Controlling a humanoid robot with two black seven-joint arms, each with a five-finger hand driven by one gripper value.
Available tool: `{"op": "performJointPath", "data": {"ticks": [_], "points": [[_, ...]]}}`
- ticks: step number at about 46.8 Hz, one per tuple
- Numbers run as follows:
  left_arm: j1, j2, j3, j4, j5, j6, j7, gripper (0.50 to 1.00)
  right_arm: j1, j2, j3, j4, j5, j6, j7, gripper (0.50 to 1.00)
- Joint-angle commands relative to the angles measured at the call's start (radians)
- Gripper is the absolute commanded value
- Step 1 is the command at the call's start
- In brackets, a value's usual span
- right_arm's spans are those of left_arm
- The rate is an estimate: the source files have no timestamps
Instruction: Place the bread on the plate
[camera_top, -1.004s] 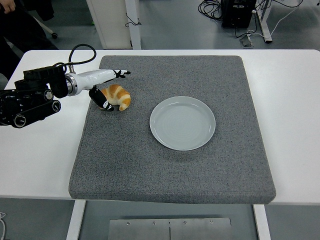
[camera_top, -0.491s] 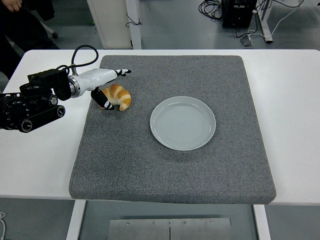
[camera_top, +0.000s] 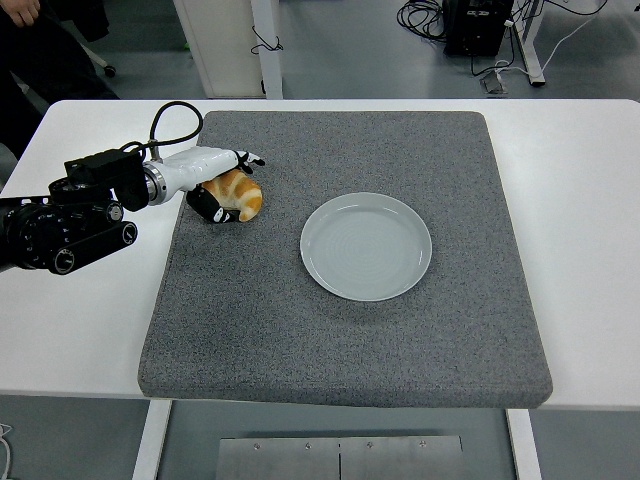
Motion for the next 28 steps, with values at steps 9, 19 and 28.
{"op": "performJointPath", "data": {"ticks": [9, 19, 28], "points": [[0.000, 0.001, 0.002, 0.012, 0.000, -0.001, -0.020, 0.736, 0.000, 0.000, 0.000, 0.000, 0.000, 0.000, 0.000, 1.000], [0.000, -0.001, 0.000, 0.012, 0.000, -0.001, -0.020, 0.642, 0.000, 0.000, 0.000, 0.002, 0.000, 0.000, 0.000, 1.000], [-0.004, 0.001, -0.001, 0.012, 0.000, -0.001, -0.020, 0.533, 0.000, 0.000, 0.000, 0.000, 0.000, 0.000, 0.000, 1.000]]}}
